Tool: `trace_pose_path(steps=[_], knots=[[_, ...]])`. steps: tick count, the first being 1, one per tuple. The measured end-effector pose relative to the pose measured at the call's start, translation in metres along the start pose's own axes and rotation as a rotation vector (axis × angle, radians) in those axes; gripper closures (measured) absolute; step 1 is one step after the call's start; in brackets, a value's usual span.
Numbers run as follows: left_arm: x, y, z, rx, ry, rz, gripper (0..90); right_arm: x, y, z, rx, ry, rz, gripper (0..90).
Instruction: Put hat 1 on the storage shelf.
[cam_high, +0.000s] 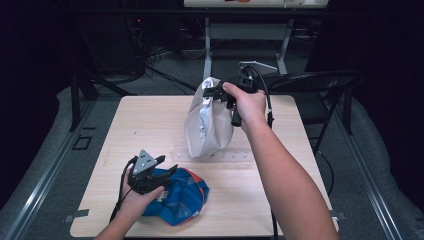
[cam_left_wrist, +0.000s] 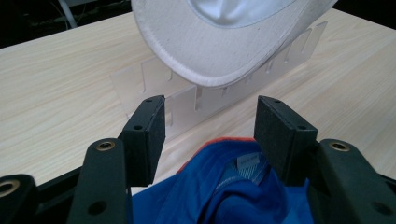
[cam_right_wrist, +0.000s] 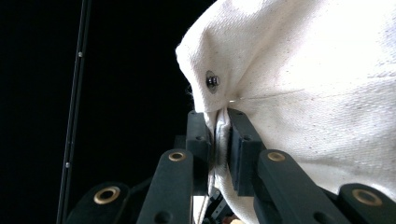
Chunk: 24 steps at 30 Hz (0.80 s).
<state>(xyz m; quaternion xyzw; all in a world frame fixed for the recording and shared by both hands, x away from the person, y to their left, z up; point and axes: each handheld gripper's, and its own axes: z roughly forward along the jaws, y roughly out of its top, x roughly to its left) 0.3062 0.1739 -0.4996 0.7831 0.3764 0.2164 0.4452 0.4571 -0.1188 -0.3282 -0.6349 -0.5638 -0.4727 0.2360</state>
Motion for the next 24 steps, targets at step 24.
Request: trace_pose_path(steps=[24], knots=[[-0.045,0.028,0.059,0.053,0.045,0.081,54.1,-0.002,-0.003,0.0,-0.001,0.005,0.002,80.2]])
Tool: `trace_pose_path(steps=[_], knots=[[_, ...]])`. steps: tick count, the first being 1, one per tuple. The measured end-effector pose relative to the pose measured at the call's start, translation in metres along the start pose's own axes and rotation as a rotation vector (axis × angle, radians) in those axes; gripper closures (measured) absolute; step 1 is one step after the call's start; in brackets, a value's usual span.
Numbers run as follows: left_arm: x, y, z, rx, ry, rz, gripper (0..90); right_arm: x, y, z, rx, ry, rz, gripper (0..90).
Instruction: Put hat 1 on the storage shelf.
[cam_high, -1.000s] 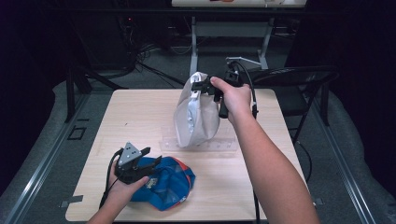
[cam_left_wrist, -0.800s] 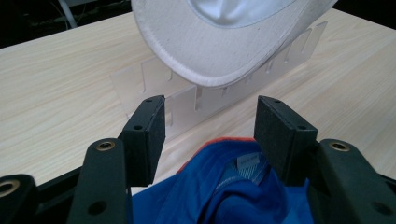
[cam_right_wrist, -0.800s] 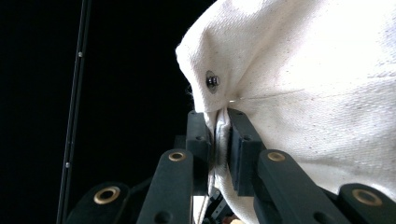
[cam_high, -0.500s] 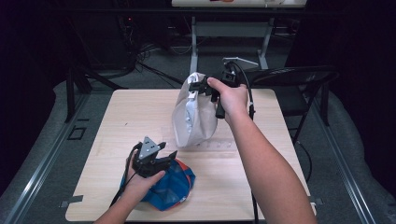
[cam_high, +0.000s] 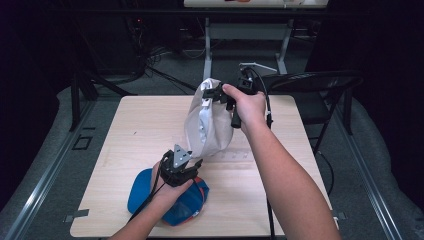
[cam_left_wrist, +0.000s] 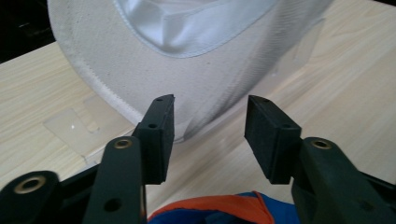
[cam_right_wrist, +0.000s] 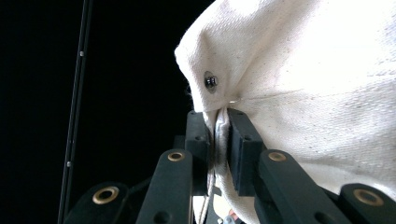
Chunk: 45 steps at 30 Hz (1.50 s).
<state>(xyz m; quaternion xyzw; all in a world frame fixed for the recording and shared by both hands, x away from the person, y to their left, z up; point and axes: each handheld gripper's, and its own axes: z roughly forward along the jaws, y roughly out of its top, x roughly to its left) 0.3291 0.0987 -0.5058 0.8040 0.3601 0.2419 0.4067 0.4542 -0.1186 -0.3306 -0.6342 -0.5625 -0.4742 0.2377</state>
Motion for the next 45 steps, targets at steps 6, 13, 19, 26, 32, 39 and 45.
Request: trace_pose_path(steps=[6,13,19,26,32,39,45], knots=[[0.004,0.0,0.0,-0.004,-0.009,0.016,69.4,0.001,-0.001,-0.001,0.005,0.003,-0.002,80.1],[0.019,-0.007,-0.009,-0.047,-0.028,0.023,76.3,0.005,-0.002,-0.001,0.004,0.006,-0.01,80.0],[0.03,-0.011,-0.01,-0.072,-0.078,-0.017,77.6,0.012,-0.004,0.004,0.016,0.008,-0.027,80.0],[0.047,-0.016,-0.012,-0.119,-0.138,-0.066,79.4,0.014,-0.005,0.01,0.025,0.009,-0.031,80.2],[0.052,-0.017,-0.012,-0.123,-0.187,-0.053,80.0,0.014,-0.006,0.008,0.027,0.007,-0.035,80.5],[0.056,-0.019,-0.011,-0.118,-0.213,-0.08,80.2,0.013,-0.005,0.009,0.03,0.002,-0.03,80.6],[0.059,-0.021,-0.012,-0.114,-0.215,-0.09,80.5,0.015,-0.007,0.017,0.038,0.016,-0.038,80.5]])
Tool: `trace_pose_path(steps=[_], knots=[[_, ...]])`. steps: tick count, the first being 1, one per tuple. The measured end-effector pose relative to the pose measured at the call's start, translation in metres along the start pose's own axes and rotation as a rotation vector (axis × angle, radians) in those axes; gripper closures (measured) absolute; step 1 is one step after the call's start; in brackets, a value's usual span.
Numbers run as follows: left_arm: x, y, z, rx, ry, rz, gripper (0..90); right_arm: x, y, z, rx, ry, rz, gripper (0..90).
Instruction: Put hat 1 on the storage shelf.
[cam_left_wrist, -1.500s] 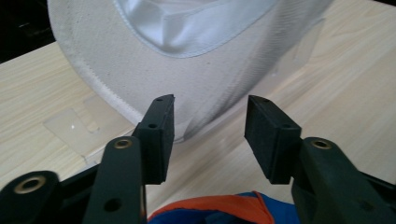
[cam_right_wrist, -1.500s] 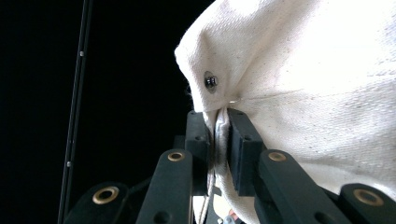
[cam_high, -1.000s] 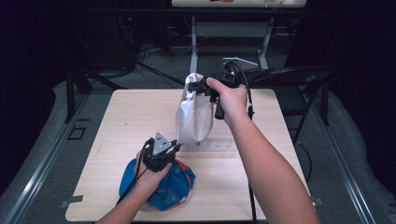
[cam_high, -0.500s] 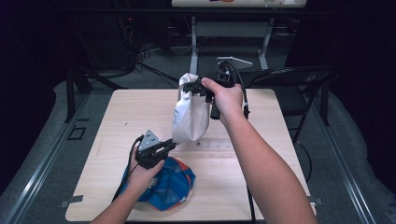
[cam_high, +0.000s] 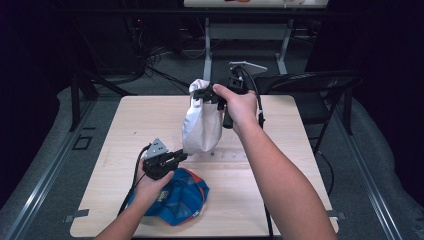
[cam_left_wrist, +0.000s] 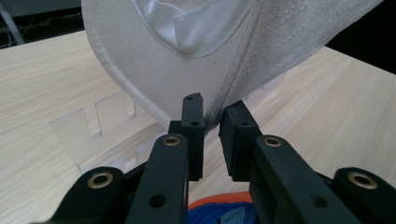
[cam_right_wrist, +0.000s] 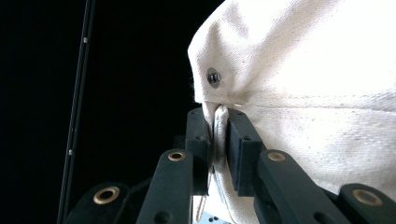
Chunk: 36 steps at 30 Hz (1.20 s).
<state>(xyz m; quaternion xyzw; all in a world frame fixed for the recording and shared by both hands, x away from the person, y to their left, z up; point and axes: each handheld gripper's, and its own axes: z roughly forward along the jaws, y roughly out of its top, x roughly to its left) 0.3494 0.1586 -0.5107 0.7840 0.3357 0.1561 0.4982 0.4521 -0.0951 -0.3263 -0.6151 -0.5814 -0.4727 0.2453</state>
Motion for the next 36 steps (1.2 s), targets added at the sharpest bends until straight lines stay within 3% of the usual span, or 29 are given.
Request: trace_pose_path(steps=[3,15,16,26,28,30,36], knots=[[0.002,-0.003,-0.001,-0.008,0.012,-0.015,80.7,0.002,-0.001,0.003,0.01,-0.004,0.001,80.4],[-0.001,-0.013,-0.002,0.042,0.075,-0.032,84.7,-0.002,-0.004,0.019,0.055,-0.033,-0.019,79.6],[-0.001,-0.014,-0.002,0.047,0.086,-0.046,84.8,-0.002,-0.005,0.02,0.058,-0.041,-0.019,79.6],[-0.001,-0.02,0.003,0.089,0.094,-0.091,85.7,-0.013,-0.008,0.03,0.075,-0.08,-0.03,80.0],[0.001,-0.021,0.005,0.139,0.096,-0.087,85.6,-0.015,-0.008,0.03,0.081,-0.083,-0.027,79.9],[0.003,-0.025,0.007,0.139,0.095,-0.088,85.6,-0.018,-0.008,0.032,0.08,-0.115,-0.033,79.9],[0.003,-0.024,0.005,0.133,0.093,-0.101,84.2,-0.025,-0.008,0.032,0.07,-0.099,-0.015,80.0]])
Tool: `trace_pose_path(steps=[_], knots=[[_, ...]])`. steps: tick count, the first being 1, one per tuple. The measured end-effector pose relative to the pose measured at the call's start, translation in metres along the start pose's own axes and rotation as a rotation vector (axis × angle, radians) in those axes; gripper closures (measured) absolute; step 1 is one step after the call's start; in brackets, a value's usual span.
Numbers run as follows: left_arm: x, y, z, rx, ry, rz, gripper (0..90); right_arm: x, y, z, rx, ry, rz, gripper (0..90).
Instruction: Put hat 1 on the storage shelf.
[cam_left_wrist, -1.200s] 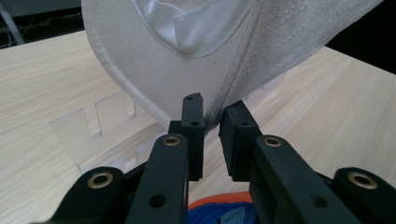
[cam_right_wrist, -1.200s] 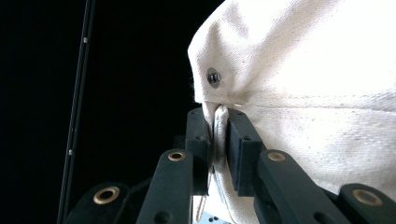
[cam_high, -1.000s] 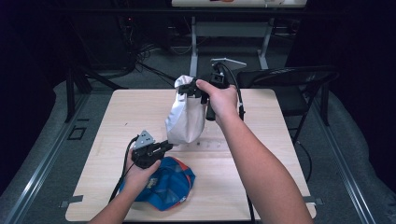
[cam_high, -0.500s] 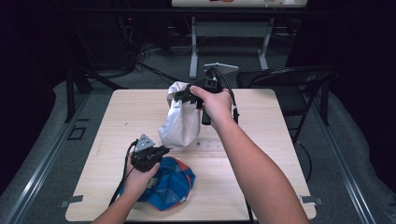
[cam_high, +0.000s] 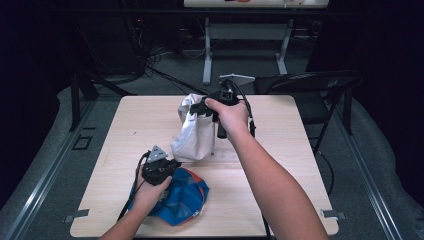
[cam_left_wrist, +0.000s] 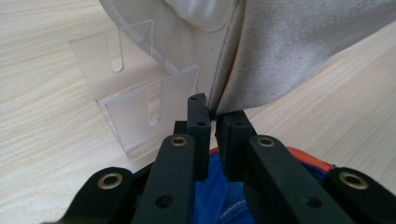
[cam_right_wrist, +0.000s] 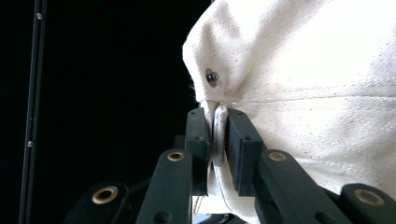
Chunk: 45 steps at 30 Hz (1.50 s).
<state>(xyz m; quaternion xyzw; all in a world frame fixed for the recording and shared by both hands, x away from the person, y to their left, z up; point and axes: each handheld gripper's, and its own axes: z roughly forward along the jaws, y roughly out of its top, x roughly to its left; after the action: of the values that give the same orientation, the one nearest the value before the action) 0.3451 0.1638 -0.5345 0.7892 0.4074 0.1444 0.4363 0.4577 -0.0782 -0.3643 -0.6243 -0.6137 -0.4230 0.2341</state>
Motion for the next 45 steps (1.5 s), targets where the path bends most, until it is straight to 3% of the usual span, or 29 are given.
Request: trace_pose_path(steps=[4,5,10,13,17,24,25,27,28,29,32,37,39,45], knots=[[0.0,0.0,-0.003,-0.019,-0.008,-0.02,81.8,-0.001,0.0,-0.002,-0.003,-0.001,0.0,79.7],[0.0,0.001,-0.008,-0.045,-0.01,-0.025,78.7,-0.001,0.0,-0.003,-0.006,-0.001,-0.001,79.5],[0.001,-0.001,-0.021,-0.057,-0.021,-0.018,73.3,-0.001,0.0,-0.004,-0.004,-0.004,-0.006,78.3],[0.003,-0.006,-0.033,-0.065,-0.05,-0.03,67.6,0.0,-0.002,-0.005,0.001,-0.006,-0.015,76.8],[0.007,-0.018,-0.049,-0.072,-0.053,-0.036,65.0,0.001,-0.002,-0.004,0.001,-0.007,-0.023,74.9],[0.022,-0.037,-0.081,-0.06,-0.015,-0.022,63.8,0.004,-0.004,-0.007,-0.008,-0.013,-0.049,68.9],[0.027,-0.043,-0.089,-0.075,0.02,-0.004,63.8,0.005,-0.005,-0.008,-0.023,-0.025,-0.055,66.2],[0.034,-0.048,-0.094,-0.075,0.04,-0.023,62.1,0.007,-0.005,-0.01,-0.028,-0.046,-0.069,64.3],[0.034,-0.048,-0.094,-0.075,0.04,-0.023,60.5,0.007,-0.005,-0.01,-0.028,-0.046,-0.069,64.3],[0.042,-0.054,-0.097,-0.074,0.052,-0.06,59.1,0.009,-0.006,-0.013,-0.039,-0.048,-0.078,61.3],[0.052,-0.057,-0.099,-0.087,0.053,-0.122,55.1,0.011,-0.009,-0.018,-0.038,-0.059,-0.107,56.8],[0.056,-0.058,-0.102,-0.087,0.073,-0.124,52.7,0.012,-0.016,-0.028,-0.067,-0.098,-0.183,56.2],[0.056,-0.059,-0.101,-0.089,0.105,-0.129,53.8,0.01,-0.018,-0.033,-0.078,-0.114,-0.203,57.3],[0.058,-0.06,-0.101,-0.07,0.124,-0.138,52.8,0.004,-0.029,-0.05,-0.077,-0.108,-0.253,54.8]])
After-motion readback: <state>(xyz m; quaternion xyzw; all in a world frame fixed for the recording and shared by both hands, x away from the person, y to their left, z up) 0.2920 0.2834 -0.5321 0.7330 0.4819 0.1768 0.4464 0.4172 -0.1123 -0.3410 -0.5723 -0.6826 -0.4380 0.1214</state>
